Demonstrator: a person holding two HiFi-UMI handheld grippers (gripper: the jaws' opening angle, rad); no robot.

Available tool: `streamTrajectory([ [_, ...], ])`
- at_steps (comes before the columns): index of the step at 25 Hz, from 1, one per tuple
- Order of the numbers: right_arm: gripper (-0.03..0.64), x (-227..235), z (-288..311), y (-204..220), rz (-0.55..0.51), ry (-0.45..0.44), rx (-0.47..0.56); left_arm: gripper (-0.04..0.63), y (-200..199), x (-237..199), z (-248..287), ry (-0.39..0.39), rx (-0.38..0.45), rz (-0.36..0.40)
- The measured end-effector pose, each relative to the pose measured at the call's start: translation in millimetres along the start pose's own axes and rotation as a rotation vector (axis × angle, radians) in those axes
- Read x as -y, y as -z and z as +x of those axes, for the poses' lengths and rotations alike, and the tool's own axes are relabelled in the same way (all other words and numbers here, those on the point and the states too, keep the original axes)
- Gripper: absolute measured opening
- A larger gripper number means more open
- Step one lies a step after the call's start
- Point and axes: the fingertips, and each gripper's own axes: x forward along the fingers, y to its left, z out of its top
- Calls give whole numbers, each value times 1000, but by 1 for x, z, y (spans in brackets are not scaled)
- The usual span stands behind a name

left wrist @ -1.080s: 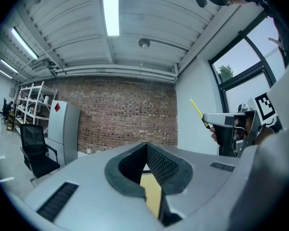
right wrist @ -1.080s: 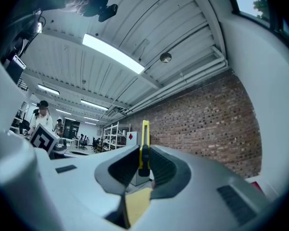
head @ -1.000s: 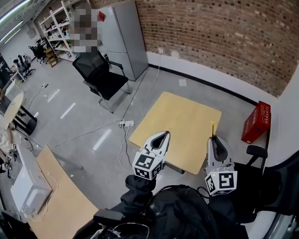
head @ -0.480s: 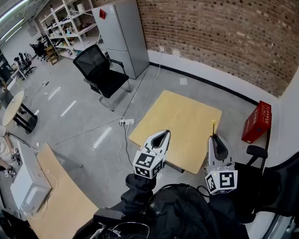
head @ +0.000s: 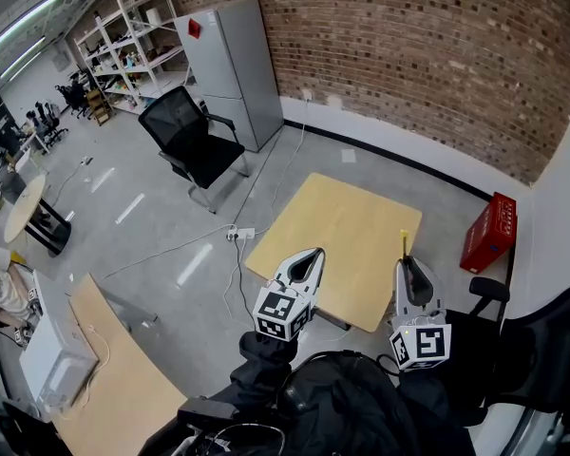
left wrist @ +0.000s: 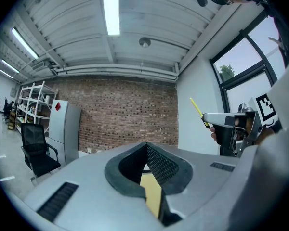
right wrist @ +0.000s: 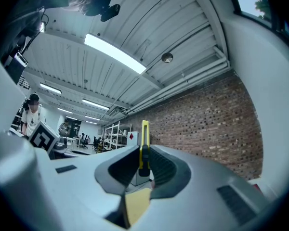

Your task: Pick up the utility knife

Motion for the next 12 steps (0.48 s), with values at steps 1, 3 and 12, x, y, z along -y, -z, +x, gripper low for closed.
streamTrajectory([
  [1, 67, 0, 0, 0, -1, -2, -1, 2, 0, 1, 0, 1, 0, -2],
  [3, 67, -1, -1, 0, -1, -7, 1, 2, 0, 3, 0, 3, -1, -8],
  [12, 67, 0, -3, 3, 14, -15, -2, 2, 4, 5, 0, 2, -12, -14],
])
